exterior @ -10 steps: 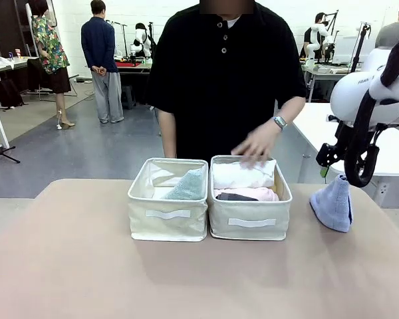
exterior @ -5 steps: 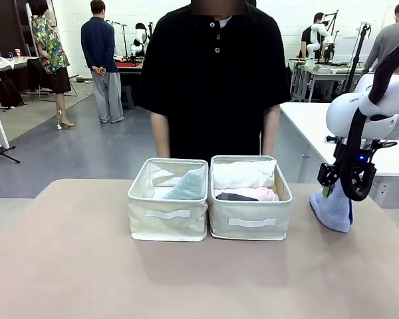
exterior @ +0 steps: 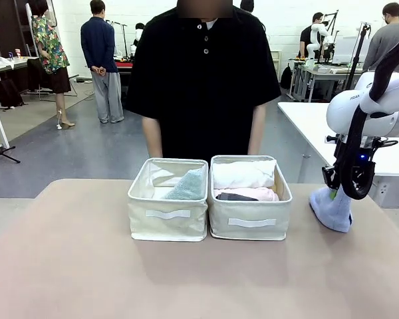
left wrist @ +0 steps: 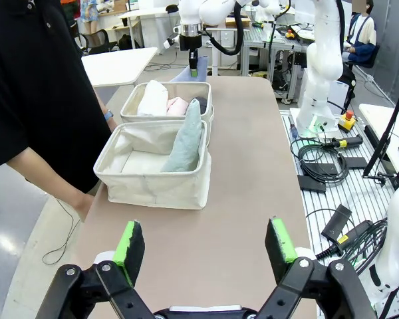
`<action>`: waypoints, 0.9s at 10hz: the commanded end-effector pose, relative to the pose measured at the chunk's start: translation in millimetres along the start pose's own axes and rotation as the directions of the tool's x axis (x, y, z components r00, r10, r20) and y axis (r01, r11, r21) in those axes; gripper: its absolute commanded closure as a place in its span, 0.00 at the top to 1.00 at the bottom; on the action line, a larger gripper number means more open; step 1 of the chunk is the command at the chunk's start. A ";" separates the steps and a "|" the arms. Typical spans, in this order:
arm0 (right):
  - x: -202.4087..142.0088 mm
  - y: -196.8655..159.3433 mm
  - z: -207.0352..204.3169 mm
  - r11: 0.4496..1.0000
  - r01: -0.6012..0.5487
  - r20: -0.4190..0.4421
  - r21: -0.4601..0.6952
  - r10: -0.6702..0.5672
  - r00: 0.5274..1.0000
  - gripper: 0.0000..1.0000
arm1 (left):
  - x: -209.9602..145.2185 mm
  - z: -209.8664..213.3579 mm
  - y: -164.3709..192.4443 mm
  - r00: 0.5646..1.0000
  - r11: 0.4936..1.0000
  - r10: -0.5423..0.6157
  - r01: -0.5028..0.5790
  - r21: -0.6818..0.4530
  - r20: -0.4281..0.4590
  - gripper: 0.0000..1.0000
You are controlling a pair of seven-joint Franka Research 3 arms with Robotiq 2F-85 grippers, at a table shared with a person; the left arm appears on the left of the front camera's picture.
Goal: Sort the towels based on their folding style.
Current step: Pick up another triangle-folded towel from the table and place it in the left Fabric basket.
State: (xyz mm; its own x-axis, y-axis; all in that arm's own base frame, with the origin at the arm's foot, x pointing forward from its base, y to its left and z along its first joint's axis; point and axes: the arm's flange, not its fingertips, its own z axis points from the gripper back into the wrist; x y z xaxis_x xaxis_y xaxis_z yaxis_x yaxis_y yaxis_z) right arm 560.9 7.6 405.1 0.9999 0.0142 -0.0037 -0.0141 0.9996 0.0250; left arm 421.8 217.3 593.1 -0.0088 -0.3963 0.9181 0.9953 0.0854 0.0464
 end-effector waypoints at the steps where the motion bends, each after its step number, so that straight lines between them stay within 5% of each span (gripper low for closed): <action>1: 1.3 2.3 6.0 0.999 0.024 -0.015 0.027 -0.023 1.000 0.00 | 2.0 -0.8 -1.9 1.000 1.000 0.008 -0.008 0.017 0.004 0.95; 4: -11.4 14.6 35.5 1.000 0.006 -0.010 0.007 -0.006 1.000 0.06 | 2.0 -0.8 -1.9 1.000 1.000 0.008 -0.008 0.017 0.004 0.95; 9: -156.8 110.1 247.1 0.937 -0.322 0.175 -0.134 0.342 0.923 0.06 | 2.0 -0.8 -1.9 1.000 1.000 0.008 -0.008 0.017 0.004 0.95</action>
State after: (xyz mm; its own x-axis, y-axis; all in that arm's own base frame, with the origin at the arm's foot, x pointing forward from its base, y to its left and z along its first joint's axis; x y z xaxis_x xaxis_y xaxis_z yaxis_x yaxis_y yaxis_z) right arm 408.8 106.6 645.1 0.9410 0.2959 0.1642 -0.2876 0.9550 -0.0725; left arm 421.8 217.2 593.3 -0.0092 -0.3967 0.9179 0.9952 0.0856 0.0470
